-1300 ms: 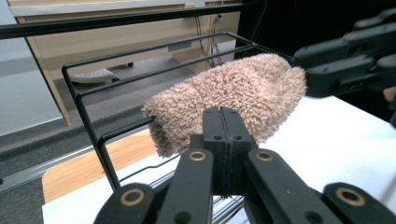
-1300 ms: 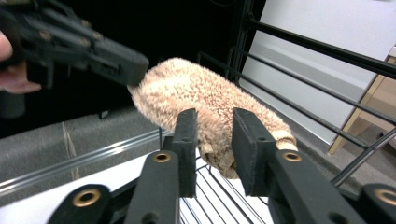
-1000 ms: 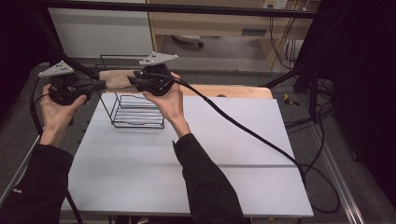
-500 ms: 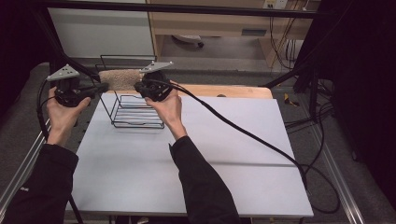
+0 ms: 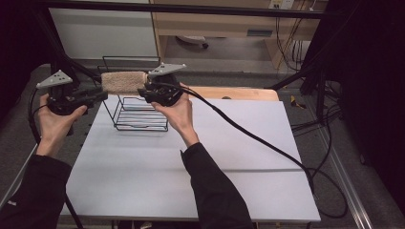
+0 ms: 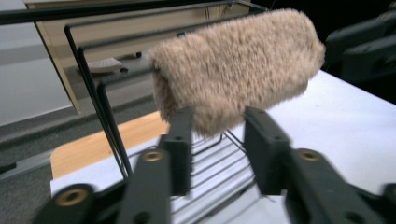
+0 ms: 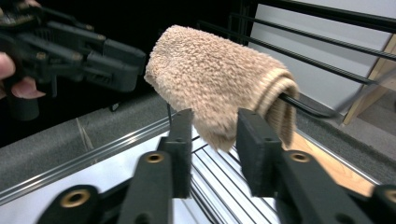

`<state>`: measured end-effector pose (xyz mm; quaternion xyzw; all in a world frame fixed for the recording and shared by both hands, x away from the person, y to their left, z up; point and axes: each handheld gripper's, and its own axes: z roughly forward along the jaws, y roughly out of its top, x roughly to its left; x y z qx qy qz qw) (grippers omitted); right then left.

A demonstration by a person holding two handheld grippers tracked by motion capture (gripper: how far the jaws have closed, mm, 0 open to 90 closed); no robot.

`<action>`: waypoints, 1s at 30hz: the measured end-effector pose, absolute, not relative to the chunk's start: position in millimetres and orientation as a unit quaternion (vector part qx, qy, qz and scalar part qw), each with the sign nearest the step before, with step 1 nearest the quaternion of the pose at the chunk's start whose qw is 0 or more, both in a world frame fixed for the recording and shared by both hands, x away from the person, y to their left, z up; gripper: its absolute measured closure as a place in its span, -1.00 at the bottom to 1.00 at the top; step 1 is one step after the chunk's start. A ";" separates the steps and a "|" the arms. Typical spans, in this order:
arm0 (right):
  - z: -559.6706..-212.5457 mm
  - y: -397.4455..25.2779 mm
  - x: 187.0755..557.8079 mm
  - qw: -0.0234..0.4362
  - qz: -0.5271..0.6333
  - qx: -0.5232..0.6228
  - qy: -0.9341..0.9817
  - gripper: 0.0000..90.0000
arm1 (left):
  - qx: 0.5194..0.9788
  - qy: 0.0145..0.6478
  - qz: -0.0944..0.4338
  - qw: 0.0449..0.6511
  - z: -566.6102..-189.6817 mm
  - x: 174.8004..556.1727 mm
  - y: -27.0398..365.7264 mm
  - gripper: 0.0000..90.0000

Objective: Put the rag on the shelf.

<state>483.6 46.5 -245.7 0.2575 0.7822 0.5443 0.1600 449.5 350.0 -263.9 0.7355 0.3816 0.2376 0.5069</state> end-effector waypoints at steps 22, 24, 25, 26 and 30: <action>-283.9 -61.0 443.3 0.155 0.511 0.311 0.786 -0.77 | 0.748 0.382 0.208 0.501 -332.6 403.6 325.9 -0.73; -290.4 -74.1 440.6 0.155 0.510 0.317 0.784 -0.81 | 0.750 0.383 0.206 0.499 -340.6 400.6 322.1 -0.76; -294.1 -80.6 439.0 0.154 0.511 0.319 0.783 -0.82 | 0.751 0.382 0.203 0.498 -345.2 399.2 320.5 -0.77; -298.0 -86.9 437.3 0.152 0.512 0.322 0.781 -0.83 | 0.753 0.383 0.199 0.497 -350.0 397.8 318.5 -0.77; -315.6 -113.1 429.8 0.147 0.502 0.339 0.782 -0.91 | 0.758 0.381 0.191 0.494 -367.9 392.1 311.6 -0.78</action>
